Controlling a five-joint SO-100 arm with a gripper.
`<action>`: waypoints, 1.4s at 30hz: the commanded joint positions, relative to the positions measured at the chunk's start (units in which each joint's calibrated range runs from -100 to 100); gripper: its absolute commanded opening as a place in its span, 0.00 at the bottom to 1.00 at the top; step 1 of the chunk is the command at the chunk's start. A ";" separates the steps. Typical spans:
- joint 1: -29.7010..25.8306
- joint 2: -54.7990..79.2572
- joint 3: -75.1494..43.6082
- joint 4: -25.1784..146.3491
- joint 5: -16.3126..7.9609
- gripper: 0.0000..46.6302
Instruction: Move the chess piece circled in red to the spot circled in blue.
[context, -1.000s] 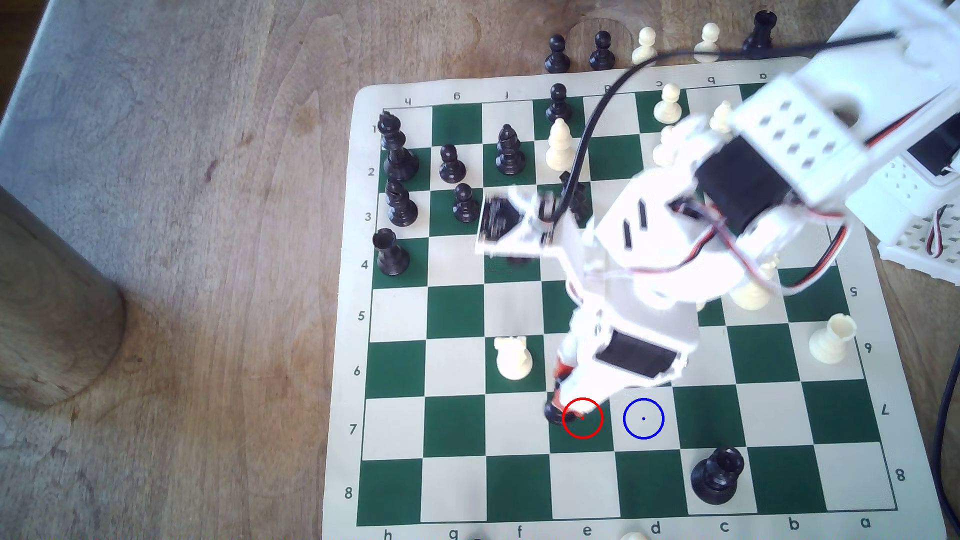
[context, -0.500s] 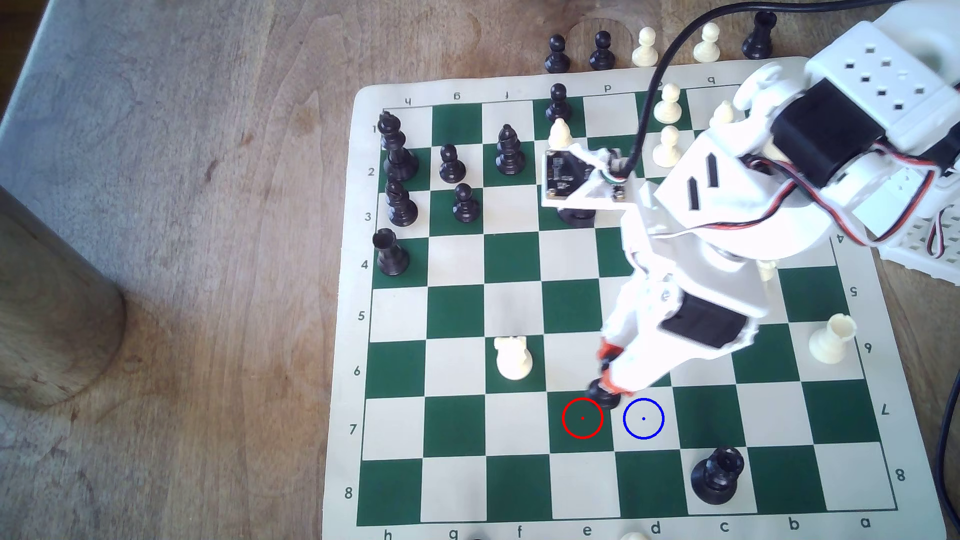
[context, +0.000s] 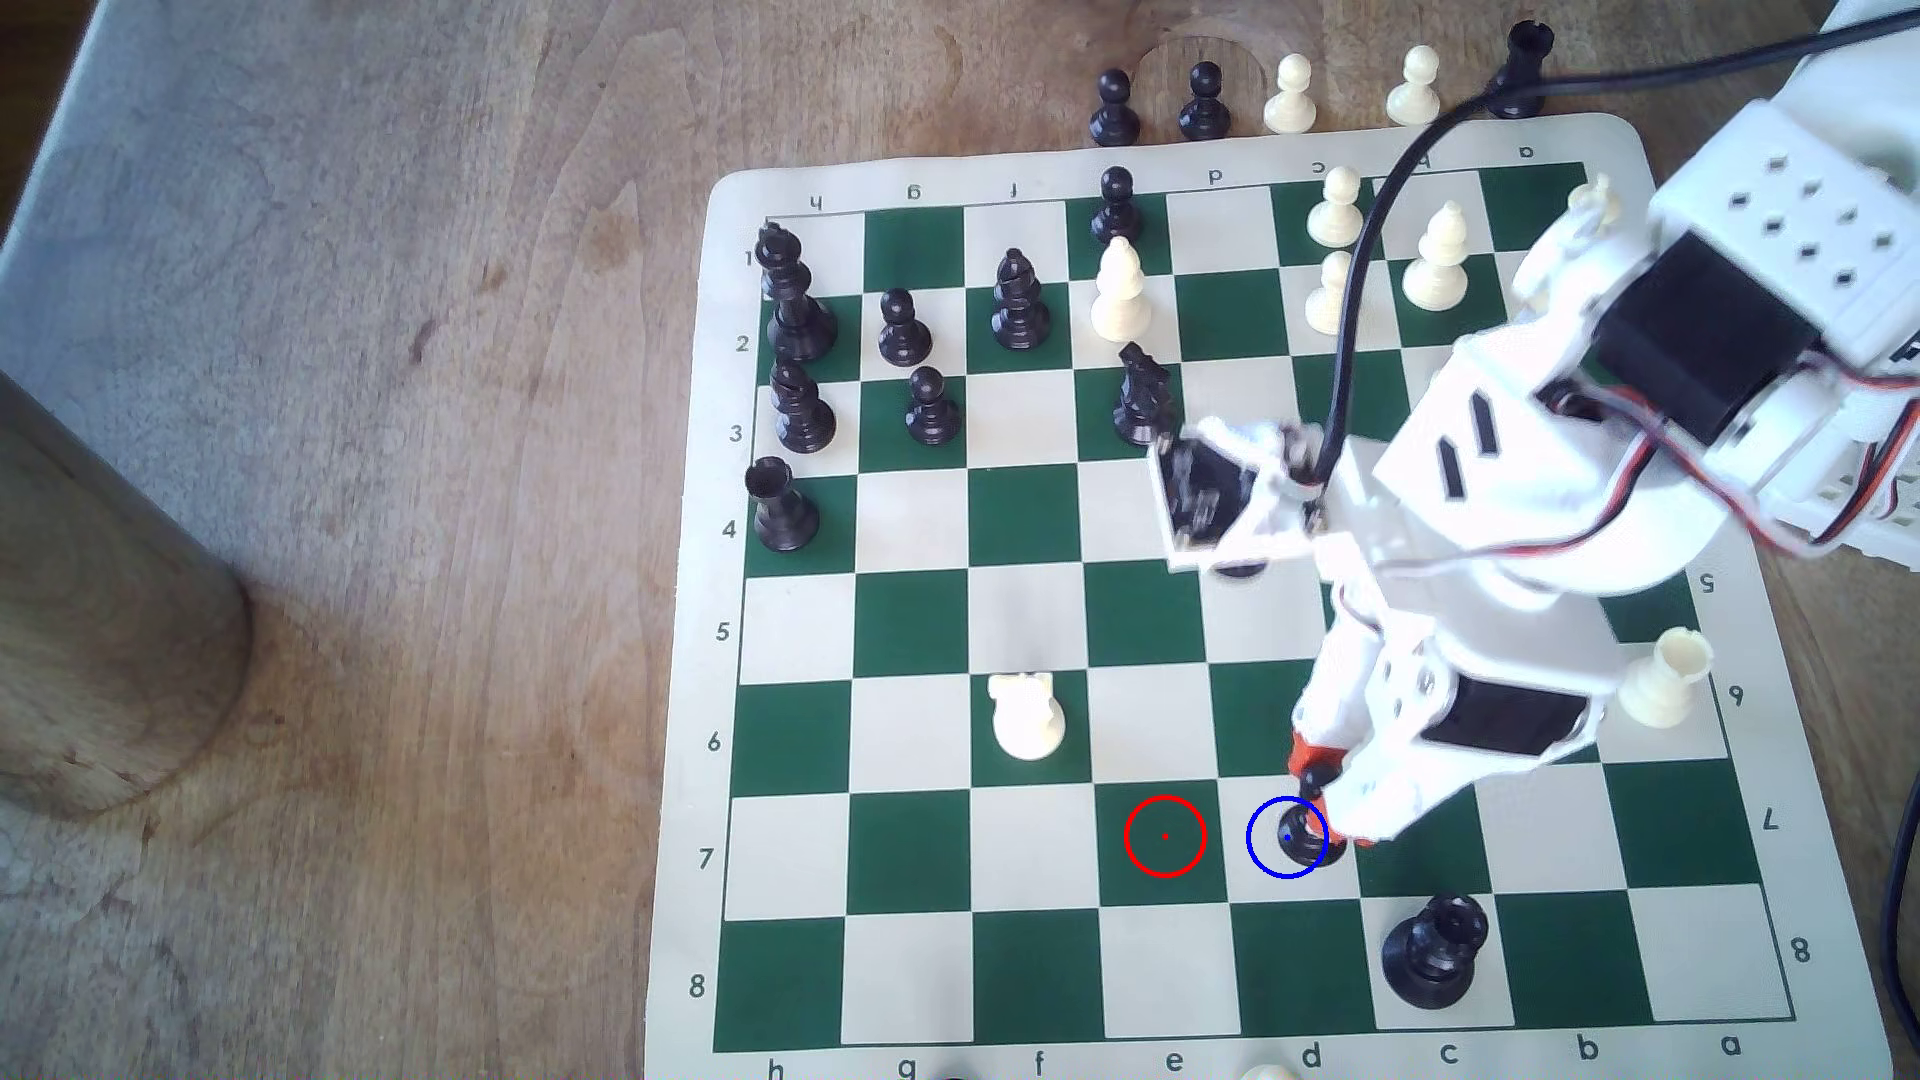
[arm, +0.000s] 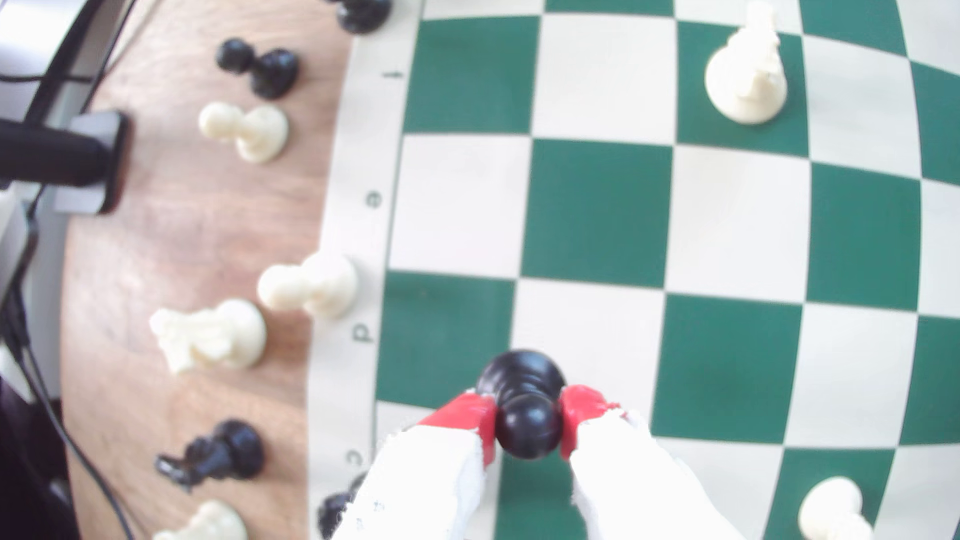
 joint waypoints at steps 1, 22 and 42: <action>0.36 3.51 -2.72 -1.12 0.39 0.02; 1.53 12.93 -11.60 -1.28 0.49 0.02; 1.14 11.15 -11.60 5.36 0.98 0.42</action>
